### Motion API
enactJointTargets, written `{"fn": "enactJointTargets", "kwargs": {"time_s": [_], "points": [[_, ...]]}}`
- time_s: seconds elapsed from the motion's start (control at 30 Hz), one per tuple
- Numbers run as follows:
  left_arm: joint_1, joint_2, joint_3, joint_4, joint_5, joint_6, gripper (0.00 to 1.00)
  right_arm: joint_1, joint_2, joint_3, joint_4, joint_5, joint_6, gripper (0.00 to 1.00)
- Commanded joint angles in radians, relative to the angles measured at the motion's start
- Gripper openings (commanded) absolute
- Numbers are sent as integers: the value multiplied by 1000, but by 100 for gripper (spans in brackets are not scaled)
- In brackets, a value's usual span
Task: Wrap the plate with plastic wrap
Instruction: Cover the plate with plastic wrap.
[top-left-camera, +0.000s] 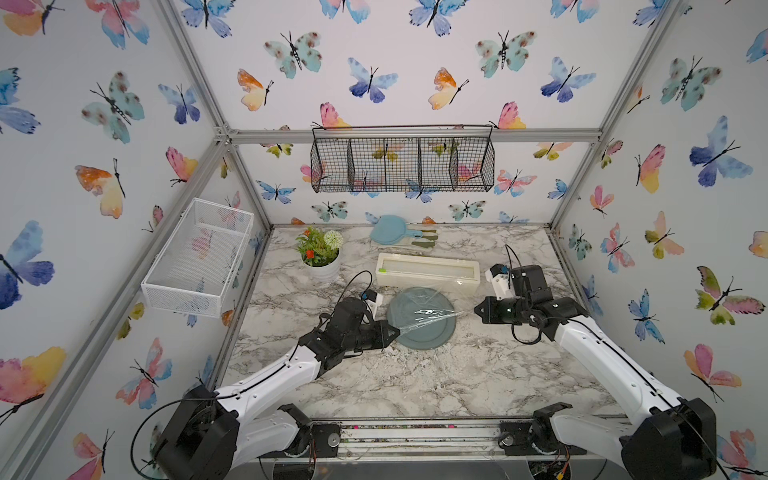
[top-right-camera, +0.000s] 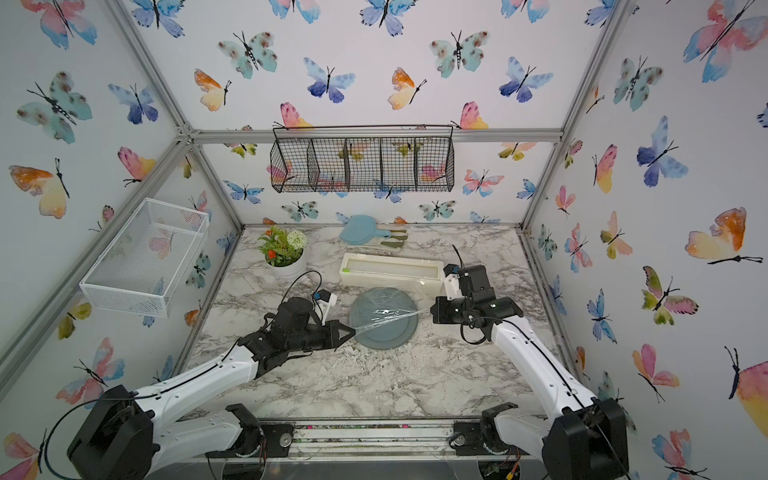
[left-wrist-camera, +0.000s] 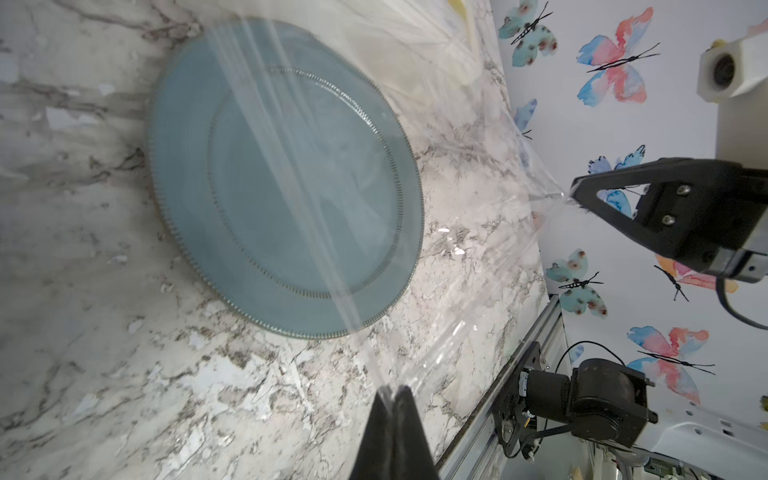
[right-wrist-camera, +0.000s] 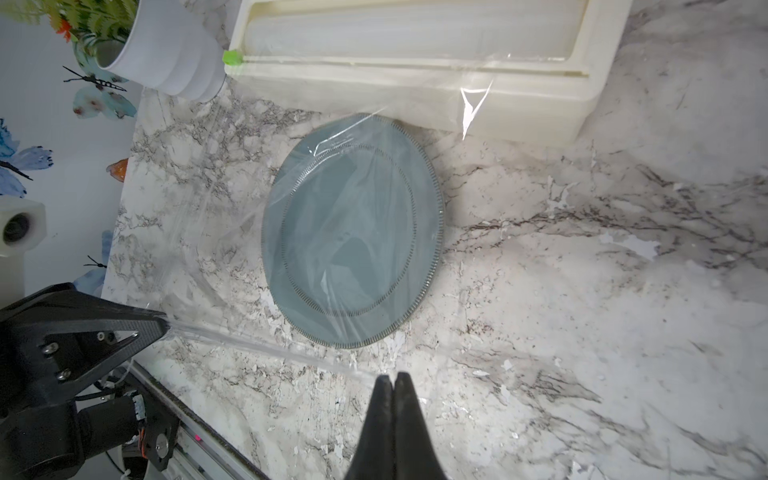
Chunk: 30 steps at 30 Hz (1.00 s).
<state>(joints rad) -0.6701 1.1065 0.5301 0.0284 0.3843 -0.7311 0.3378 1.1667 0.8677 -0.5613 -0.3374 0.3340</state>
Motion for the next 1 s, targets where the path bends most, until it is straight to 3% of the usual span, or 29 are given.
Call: {"fn": "enactJointTargets", "kwargs": {"time_s": [0.0, 0.23, 0.6, 0.97], "points": [[-8, -60, -78, -2, -19, -27, 0, -3, -9, -48, 20, 1, 26, 2], [-8, -37, -141, 62, -18, -33, 0, 4, 14, -111, 86, -25, 53, 2], [-3, 172, -196, 214, -5, -26, 0, 4, 63, -195, 136, 61, 42, 2], [48, 64, -223, 94, -55, -20, 0, 25, 104, -214, 201, -11, 80, 2]]}}
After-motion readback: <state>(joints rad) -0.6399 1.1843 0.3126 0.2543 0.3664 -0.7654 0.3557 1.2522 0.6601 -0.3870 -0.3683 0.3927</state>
